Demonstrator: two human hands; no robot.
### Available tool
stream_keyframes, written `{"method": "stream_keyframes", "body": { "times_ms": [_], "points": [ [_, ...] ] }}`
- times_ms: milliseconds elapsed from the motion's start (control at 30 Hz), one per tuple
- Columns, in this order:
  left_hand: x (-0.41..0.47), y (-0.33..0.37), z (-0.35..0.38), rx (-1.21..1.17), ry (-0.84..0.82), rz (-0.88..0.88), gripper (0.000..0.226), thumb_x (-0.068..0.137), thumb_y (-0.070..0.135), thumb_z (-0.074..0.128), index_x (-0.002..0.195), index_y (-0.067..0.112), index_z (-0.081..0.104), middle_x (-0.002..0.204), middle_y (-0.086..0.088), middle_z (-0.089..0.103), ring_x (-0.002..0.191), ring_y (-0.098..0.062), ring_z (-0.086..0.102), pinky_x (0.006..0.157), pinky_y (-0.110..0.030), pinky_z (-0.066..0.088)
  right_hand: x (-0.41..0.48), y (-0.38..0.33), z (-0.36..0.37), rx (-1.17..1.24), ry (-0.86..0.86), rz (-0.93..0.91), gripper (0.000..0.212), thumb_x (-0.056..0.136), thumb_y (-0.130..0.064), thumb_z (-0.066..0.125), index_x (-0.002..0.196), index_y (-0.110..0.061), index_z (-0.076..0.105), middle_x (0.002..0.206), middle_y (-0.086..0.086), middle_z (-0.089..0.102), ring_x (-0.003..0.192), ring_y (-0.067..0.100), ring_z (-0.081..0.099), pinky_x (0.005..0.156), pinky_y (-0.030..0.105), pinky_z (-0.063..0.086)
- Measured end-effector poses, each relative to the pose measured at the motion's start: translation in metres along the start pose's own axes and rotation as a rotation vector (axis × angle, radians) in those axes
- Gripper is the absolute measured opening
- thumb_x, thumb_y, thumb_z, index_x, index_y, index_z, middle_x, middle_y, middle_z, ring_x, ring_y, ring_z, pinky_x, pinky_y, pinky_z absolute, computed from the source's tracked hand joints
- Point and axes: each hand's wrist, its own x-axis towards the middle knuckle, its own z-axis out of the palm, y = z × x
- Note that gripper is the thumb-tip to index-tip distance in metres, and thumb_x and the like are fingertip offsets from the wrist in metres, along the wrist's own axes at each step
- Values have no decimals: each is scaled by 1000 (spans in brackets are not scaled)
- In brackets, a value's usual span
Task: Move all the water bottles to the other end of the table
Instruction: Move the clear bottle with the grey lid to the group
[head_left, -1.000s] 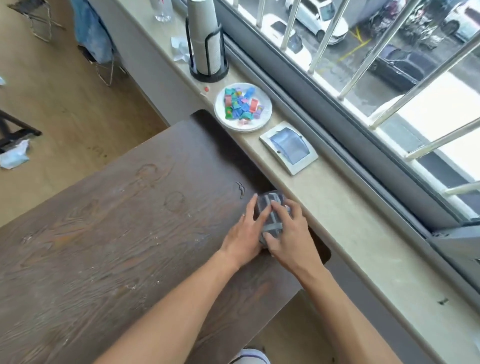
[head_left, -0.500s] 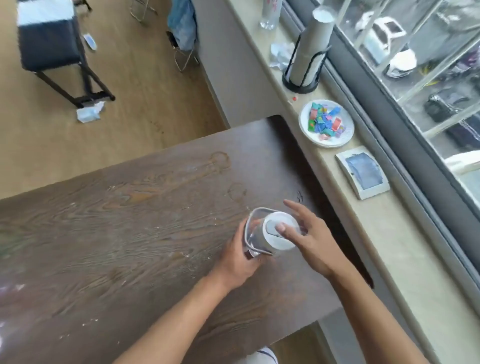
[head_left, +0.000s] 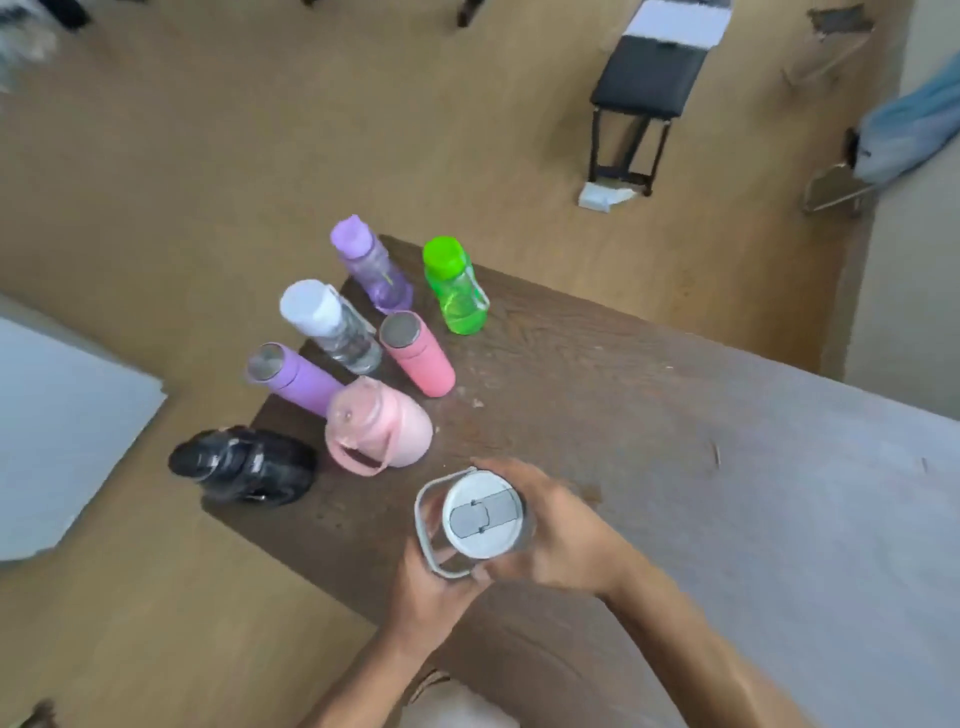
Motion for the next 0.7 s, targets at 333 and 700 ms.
{"method": "stream_keyframes", "body": {
  "times_ms": [333,700],
  "points": [
    [-11,-55,-138,49,302,-110,85,68,37,98,141,36,55,134,10,72,126,-13,69,94,-19,59,113,-16,145,-19,-244,-65,96,60,-33,100,144,-30,52,132,-17,59,121,5,60,103,28,51],
    [17,-79,-170,41,345,-164,94,56,15,100,140,25,57,131,13,73,127,-11,68,90,-23,62,153,-12,184,50,-234,91,102,63,-28,97,151,-33,46,142,-16,59,134,5,57,114,36,49]
  ]
}}
